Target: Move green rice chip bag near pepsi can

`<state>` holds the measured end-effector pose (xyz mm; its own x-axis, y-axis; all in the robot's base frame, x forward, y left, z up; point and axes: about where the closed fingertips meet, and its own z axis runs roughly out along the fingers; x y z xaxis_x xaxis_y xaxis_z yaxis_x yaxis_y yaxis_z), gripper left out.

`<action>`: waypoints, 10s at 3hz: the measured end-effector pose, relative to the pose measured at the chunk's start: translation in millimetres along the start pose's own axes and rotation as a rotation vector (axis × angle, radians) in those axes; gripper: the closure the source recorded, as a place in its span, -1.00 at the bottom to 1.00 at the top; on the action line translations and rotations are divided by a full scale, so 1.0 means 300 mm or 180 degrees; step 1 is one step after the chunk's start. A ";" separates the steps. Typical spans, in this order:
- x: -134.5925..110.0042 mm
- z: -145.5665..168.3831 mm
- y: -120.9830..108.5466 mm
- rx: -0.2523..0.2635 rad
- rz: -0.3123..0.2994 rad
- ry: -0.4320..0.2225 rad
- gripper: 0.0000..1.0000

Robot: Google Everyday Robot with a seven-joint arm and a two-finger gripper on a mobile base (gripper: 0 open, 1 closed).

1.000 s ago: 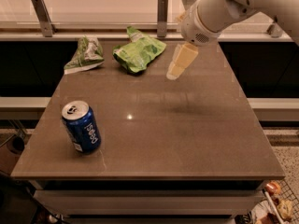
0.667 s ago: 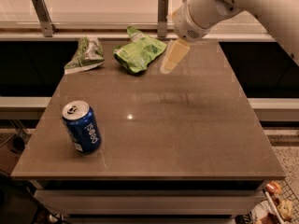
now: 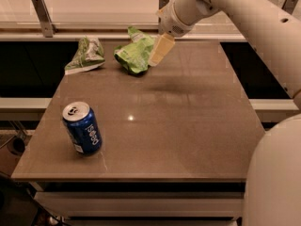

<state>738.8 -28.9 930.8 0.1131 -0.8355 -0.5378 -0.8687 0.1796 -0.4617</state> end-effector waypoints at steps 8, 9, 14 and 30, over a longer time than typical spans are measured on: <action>-0.066 0.462 0.041 -0.0369 0.0981 -0.0444 0.28; -0.068 0.459 0.039 -0.0370 0.0981 -0.0444 0.73; -0.082 0.292 -0.023 -0.0113 0.0932 -0.0411 1.00; -0.155 -0.470 0.668 -0.0877 0.0868 -0.0277 1.00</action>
Offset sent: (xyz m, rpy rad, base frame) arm 0.0367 0.0565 -0.0225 0.1684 0.1136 -0.0594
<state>491.4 -27.3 962.7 -0.1094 -0.7272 -0.6777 -0.9681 0.2327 -0.0934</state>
